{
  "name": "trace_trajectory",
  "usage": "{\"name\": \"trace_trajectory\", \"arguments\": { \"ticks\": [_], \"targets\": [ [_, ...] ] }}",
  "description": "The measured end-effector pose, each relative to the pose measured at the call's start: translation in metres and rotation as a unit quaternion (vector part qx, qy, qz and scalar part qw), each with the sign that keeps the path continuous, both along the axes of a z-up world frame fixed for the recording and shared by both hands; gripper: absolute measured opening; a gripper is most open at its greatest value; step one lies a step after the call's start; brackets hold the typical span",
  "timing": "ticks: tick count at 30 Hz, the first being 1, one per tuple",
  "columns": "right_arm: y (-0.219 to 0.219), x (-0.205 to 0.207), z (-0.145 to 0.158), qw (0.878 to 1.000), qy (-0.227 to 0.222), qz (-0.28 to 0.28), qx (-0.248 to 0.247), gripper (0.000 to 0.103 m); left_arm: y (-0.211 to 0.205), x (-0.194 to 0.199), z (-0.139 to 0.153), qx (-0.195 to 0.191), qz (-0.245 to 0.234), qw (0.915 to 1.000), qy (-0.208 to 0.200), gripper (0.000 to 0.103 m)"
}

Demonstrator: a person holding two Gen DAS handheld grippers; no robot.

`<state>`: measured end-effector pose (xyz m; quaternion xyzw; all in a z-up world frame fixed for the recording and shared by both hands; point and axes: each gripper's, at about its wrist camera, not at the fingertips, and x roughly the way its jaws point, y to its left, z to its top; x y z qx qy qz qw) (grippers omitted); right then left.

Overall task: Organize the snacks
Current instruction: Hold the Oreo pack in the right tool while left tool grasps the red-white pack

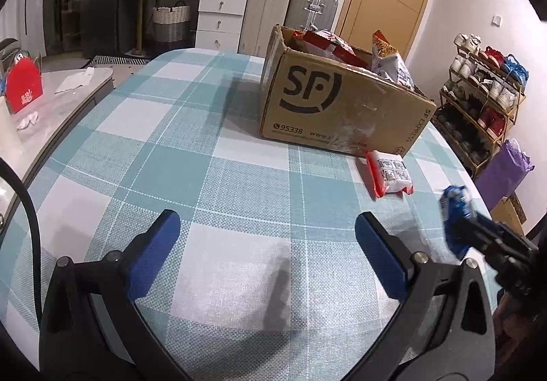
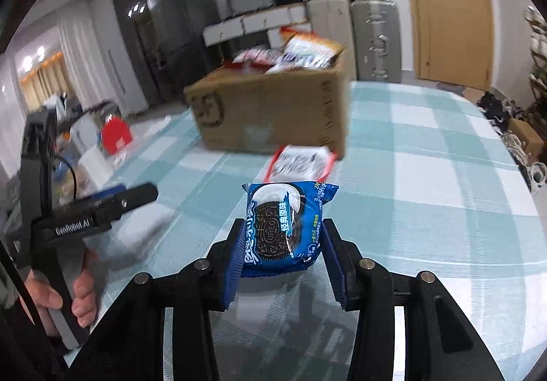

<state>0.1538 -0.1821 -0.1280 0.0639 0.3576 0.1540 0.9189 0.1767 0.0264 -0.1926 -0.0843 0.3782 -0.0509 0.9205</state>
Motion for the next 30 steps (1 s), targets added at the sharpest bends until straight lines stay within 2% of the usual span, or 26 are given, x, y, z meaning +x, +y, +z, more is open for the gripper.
{"name": "trace_trajectory", "arguments": {
  "ticks": [5,13,18,21,24,27,30],
  "targets": [
    [-0.006,-0.011,0.008,0.999,-0.033,-0.014,0.004,0.044,-0.007,0.004,-0.002,0.023,0.000,0.9997,0.011,0.102],
    [-0.021,-0.021,0.015,0.996,-0.062,-0.053,0.025,0.044,-0.018,0.000,0.001,0.052,-0.018,0.9985,-0.003,0.102],
    [-0.029,-0.030,0.020,0.994,-0.082,-0.070,0.037,0.044,-0.028,0.009,-0.006,0.086,-0.023,0.9958,0.024,0.102],
    [-0.035,-0.030,0.019,0.992,-0.080,-0.082,0.048,0.044,-0.041,0.016,-0.014,0.112,-0.044,0.9916,0.047,0.102],
    [-0.043,-0.033,0.019,0.990,-0.084,-0.093,0.065,0.044,-0.052,0.025,-0.021,0.070,-0.086,0.9917,0.066,0.102],
    [-0.049,-0.041,0.022,0.987,-0.100,-0.104,0.077,0.044,-0.064,0.037,-0.021,0.056,-0.082,0.9924,0.073,0.102],
    [-0.049,-0.040,0.021,0.987,-0.094,-0.102,0.080,0.044,-0.079,0.053,-0.021,0.041,-0.085,0.9920,0.085,0.102]
  ]
}}
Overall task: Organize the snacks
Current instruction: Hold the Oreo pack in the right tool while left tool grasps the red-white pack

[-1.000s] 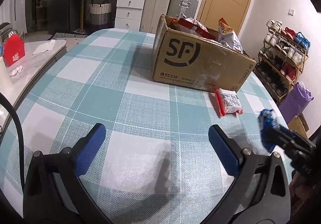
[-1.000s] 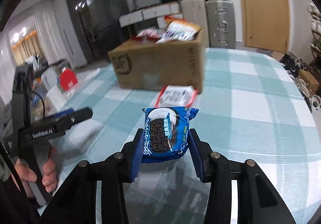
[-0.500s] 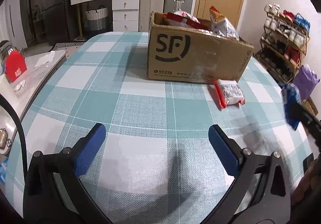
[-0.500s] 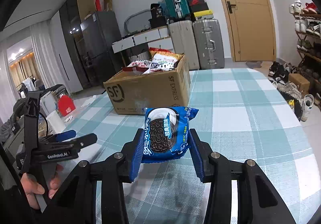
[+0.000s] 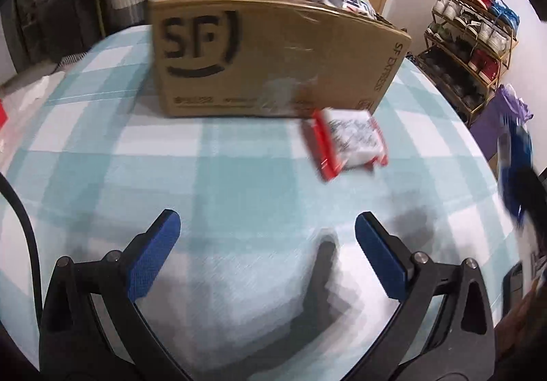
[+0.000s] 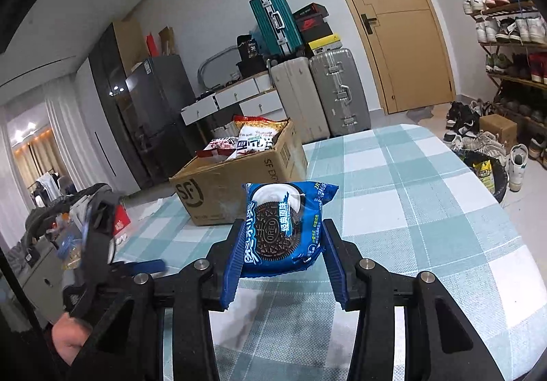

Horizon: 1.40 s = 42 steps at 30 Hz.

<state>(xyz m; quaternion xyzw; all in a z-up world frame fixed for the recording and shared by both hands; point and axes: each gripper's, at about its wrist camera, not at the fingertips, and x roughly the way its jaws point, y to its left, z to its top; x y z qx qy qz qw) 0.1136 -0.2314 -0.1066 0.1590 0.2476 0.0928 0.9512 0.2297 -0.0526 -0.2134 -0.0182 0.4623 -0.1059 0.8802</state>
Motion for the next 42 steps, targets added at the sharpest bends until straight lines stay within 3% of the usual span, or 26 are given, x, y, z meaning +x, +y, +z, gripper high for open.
{"name": "trace_trajectory", "arguments": {
  "ticks": [3,8,15,23,29,35,38,39,40,42],
  "targets": [
    [-0.002,0.002,-0.001,1.000,0.005,0.001,0.007,0.044,-0.020,0.015,-0.002,-0.018,-0.009,0.9996,0.017,0.102],
    [-0.009,0.001,-0.003,1.000,0.006,-0.004,0.026,0.044,-0.050,0.037,0.001,0.002,-0.021,0.9998,0.005,0.102],
    [-0.013,0.003,-0.005,0.999,0.013,-0.009,0.039,0.044,-0.069,0.062,0.005,-0.006,-0.019,0.9997,0.011,0.102],
    [-0.012,0.002,-0.004,0.999,0.012,-0.008,0.038,0.044,-0.077,0.095,0.001,0.009,-0.009,0.9997,0.018,0.101],
    [-0.012,0.003,-0.005,0.999,0.013,-0.008,0.039,0.044,-0.070,0.111,0.001,0.003,-0.010,0.9998,0.016,0.094],
    [-0.011,0.003,-0.006,0.999,0.015,-0.011,0.043,0.044,-0.059,0.109,0.003,0.024,-0.018,0.9995,0.012,0.086],
    [-0.013,0.003,-0.006,0.999,0.015,-0.013,0.046,0.044,-0.064,0.110,0.002,0.041,-0.027,0.9988,0.002,0.079],
    [-0.013,0.003,-0.006,0.999,0.015,-0.013,0.046,0.044,-0.067,0.109,0.002,0.051,-0.030,0.9982,-0.001,0.068],
    [-0.013,0.003,-0.007,0.999,0.016,-0.014,0.047,0.044,-0.067,0.107,0.003,0.055,-0.036,0.9978,-0.008,0.049],
    [-0.014,0.004,-0.007,0.999,0.016,-0.014,0.047,0.044,-0.065,0.110,0.007,0.051,-0.045,0.9977,-0.005,0.040]
  ]
}}
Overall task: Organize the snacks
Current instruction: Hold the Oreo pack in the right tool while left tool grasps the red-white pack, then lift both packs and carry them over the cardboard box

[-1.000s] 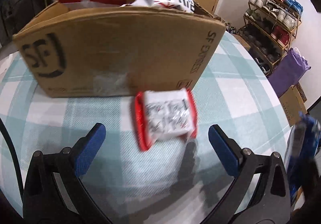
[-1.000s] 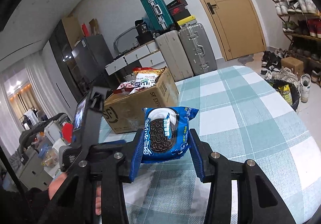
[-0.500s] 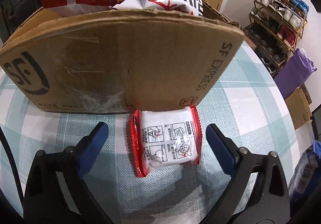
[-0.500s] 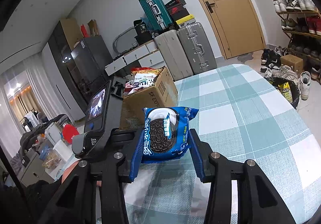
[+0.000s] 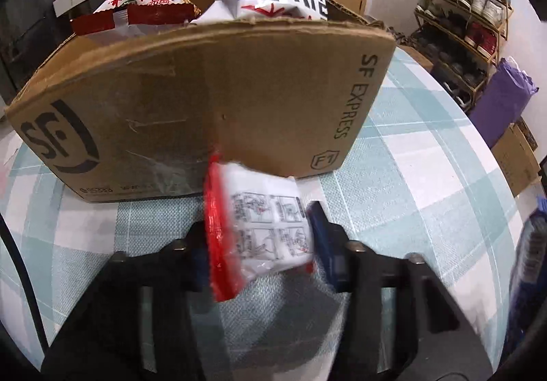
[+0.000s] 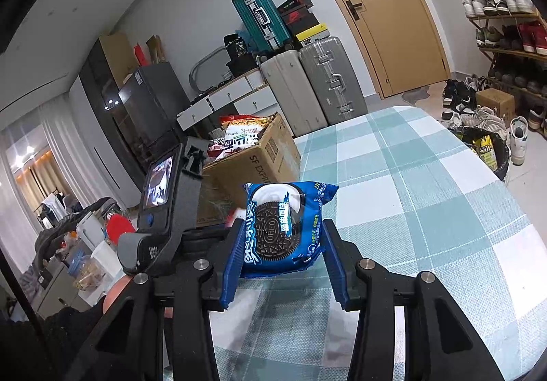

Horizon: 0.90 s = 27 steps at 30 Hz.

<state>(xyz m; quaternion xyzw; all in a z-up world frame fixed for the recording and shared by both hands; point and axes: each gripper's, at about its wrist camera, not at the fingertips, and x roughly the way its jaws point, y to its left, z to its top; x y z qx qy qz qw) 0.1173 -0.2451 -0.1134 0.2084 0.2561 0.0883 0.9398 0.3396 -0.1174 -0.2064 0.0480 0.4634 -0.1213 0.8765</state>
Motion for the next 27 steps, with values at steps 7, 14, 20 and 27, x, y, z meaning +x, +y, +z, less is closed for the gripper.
{"name": "trace_trajectory", "arguments": {
  "ticks": [7,14,20,27],
  "targets": [
    [-0.001,0.000,0.000,1.000,0.000,-0.002,0.000,0.044,0.016,0.009,0.012,-0.002,-0.006,0.9999,0.015,0.019],
    [-0.002,0.000,0.000,1.000,0.004,-0.004,-0.001,0.044,0.013,-0.004,0.014,0.006,-0.019,0.9997,0.014,0.018],
    [-0.003,-0.003,0.001,1.000,0.004,-0.007,0.001,0.044,0.004,-0.015,0.018,0.017,-0.030,0.9994,0.011,0.018],
    [-0.002,-0.003,0.003,1.000,0.001,-0.008,-0.002,0.044,0.002,-0.039,0.038,0.020,-0.041,0.9989,-0.010,0.018]
  ]
}}
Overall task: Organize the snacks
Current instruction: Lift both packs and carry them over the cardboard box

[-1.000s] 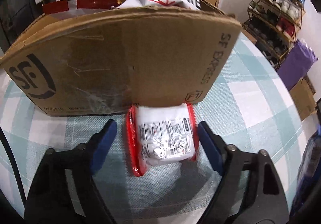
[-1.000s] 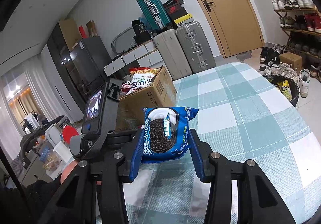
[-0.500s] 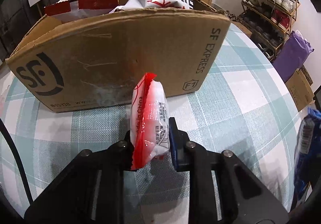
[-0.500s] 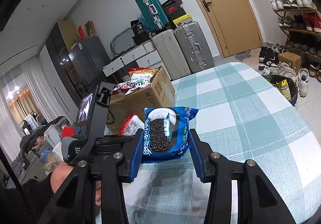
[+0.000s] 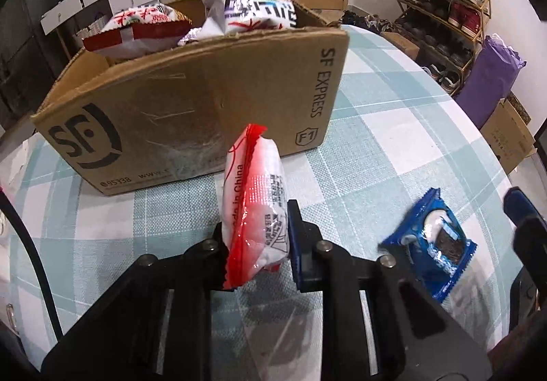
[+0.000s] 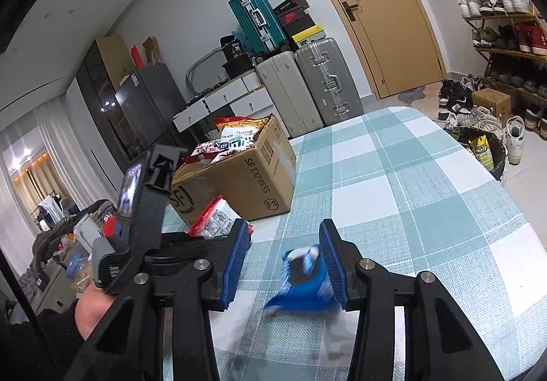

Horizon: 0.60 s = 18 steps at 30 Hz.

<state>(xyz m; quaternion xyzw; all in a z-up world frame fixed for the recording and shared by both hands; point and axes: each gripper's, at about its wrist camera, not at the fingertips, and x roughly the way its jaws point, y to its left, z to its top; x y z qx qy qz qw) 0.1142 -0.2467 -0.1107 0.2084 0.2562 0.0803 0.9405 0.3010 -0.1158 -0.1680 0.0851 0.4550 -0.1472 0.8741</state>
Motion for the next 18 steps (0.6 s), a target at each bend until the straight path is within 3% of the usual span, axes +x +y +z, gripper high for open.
{"name": "trace_trajectory", "arguments": {
  "ticks": [5,13,18],
  "targets": [
    [-0.001,0.004,-0.002,1.000,0.008,0.004,0.004,0.044,0.011,-0.025,0.007,-0.010,0.001,1.0000,0.001,0.018],
    [-0.001,0.021,-0.022,0.995,0.100,0.013,-0.004,0.051,0.062,-0.063,0.020,-0.036,0.011,0.9993,-0.009,0.018],
    [0.008,0.033,-0.031,0.990,0.135,0.024,-0.029,0.051,0.083,-0.093,0.025,-0.044,0.011,0.9988,-0.021,0.018]
  ]
}}
